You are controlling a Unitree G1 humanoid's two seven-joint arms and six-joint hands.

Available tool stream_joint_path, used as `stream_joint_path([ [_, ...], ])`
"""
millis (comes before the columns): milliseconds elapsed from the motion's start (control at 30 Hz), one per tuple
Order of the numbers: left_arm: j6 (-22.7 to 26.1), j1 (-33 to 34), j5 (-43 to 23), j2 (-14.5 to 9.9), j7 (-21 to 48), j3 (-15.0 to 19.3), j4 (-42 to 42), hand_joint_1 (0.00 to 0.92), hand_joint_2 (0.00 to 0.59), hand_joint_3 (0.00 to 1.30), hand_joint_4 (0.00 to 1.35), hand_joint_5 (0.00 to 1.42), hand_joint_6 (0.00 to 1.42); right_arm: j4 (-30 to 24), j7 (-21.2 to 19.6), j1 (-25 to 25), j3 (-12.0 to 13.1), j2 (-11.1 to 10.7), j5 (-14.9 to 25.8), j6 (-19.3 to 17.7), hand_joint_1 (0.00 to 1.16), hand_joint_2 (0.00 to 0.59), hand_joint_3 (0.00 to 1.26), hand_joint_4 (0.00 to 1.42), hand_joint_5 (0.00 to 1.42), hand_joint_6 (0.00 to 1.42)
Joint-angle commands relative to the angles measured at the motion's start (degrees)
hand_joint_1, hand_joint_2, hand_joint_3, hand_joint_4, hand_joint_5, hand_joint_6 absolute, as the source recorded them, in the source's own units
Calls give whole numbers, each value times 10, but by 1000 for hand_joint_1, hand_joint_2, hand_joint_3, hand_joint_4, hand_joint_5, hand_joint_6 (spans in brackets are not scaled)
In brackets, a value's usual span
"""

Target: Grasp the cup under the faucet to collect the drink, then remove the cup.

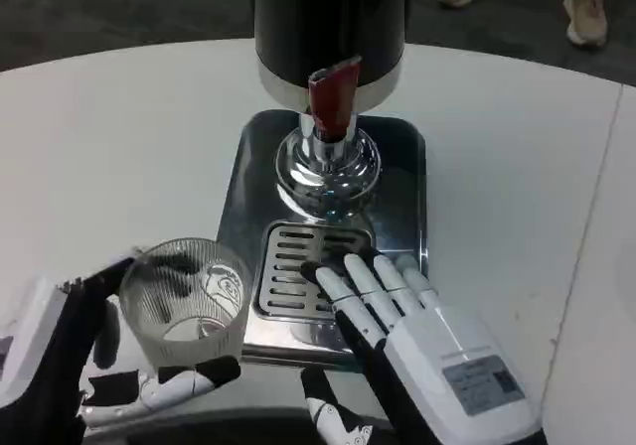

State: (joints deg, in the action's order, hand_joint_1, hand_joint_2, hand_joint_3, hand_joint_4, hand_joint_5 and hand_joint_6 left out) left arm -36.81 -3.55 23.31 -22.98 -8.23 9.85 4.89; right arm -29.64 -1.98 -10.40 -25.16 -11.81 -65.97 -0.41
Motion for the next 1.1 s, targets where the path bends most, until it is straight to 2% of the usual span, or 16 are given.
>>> stream_joint_path([
  [33, -2, 37, 17, 4, -28, -9, 29, 650, 82, 899, 928, 1160, 1275, -6, -6, -14, 0, 5, -6, 4, 226, 529, 85, 0, 0, 0],
  [333, -3, 127, 59, 8, -73, -46, 107, 643, 86, 904, 939, 1170, 1275, -21, -11, -33, 5, 12, -15, 10, 231, 530, 91, 0, 0, 0],
  [700, 2, 233, 119, 30, -160, -117, 222, 649, 77, 916, 941, 1176, 1292, -42, -11, -63, 9, 19, -28, 11, 234, 530, 102, 0, 0, 0],
  [1100, 8, 340, 170, 27, -254, -182, 354, 651, 63, 932, 971, 1189, 1295, -51, -14, -79, 22, 23, -28, 10, 210, 546, 105, 0, 0, 0],
])
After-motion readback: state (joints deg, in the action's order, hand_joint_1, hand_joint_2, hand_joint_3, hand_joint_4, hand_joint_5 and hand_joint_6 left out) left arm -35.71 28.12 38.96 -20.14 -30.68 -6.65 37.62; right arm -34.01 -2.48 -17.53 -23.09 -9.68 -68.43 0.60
